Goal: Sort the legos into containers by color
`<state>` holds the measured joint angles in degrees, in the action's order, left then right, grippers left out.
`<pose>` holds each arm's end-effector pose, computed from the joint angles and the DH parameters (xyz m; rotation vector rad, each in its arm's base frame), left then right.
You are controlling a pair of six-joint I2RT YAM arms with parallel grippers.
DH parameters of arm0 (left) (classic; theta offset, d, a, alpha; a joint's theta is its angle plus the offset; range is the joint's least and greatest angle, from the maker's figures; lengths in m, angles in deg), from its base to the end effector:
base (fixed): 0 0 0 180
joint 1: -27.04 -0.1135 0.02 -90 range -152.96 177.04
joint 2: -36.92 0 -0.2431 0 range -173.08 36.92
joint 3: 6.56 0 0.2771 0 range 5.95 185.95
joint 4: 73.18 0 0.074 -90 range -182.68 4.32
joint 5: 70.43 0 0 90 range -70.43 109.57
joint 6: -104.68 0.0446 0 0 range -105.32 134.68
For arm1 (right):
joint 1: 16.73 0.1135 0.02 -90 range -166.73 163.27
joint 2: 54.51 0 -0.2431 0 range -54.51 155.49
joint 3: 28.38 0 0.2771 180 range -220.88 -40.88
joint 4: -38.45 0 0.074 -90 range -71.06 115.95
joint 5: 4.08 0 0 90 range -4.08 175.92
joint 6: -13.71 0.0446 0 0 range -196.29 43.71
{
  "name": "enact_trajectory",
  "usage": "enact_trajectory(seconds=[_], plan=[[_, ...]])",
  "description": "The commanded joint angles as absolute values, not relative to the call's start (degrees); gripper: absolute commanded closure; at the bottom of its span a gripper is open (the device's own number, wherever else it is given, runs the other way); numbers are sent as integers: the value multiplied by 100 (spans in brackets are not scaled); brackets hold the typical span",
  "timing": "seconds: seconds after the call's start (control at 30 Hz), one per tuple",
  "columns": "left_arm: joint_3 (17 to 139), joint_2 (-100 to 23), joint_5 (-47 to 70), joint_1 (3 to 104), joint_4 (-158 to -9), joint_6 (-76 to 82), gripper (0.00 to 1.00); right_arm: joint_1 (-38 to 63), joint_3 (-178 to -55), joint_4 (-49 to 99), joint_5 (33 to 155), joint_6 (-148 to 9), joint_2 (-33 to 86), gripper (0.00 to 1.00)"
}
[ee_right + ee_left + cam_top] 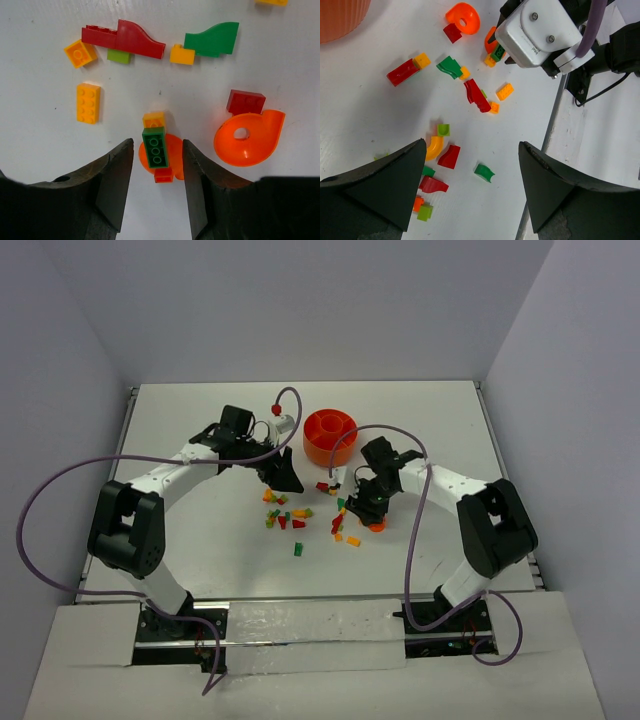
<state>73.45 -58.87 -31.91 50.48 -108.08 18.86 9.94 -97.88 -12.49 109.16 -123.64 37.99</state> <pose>0.3308 -0.1815 0.2013 0.9472 2.1699 -1.2485 0.2758 0.1582 0.1376 -1.7223 2.1520 0.4876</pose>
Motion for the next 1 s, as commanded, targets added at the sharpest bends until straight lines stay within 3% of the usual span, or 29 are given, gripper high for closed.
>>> enact_trajectory(seconds=[0.0, 0.23, 0.43, 0.5, 0.63, 0.97], plan=[[7474, -5762, -3389, 5027, -10578, 1894, 16, 1093, -9690, -979, 10784, -12328, 3887, 50], [7476, -5783, -3387, 5007, -10572, 1899, 16, 1104, -9599, -948, 10702, -12419, 3909, 61], [7346, -5724, -3390, 4998, -10356, 1720, 19, 1104, -9582, -1096, 10860, -12439, 3684, 75], [7203, -5627, -3443, 4998, -10098, 1517, 22, 1095, -9739, -1232, 11032, -12322, 3579, 86], [6774, -5360, -3619, 4998, -9379, 1153, 27, 1087, -10021, -1388, 11613, -11982, 3372, 94], [6255, -5146, -4499, 5103, -8103, 766, 42, 1087, -10943, -1967, 13460, -11098, 3322, 100]])
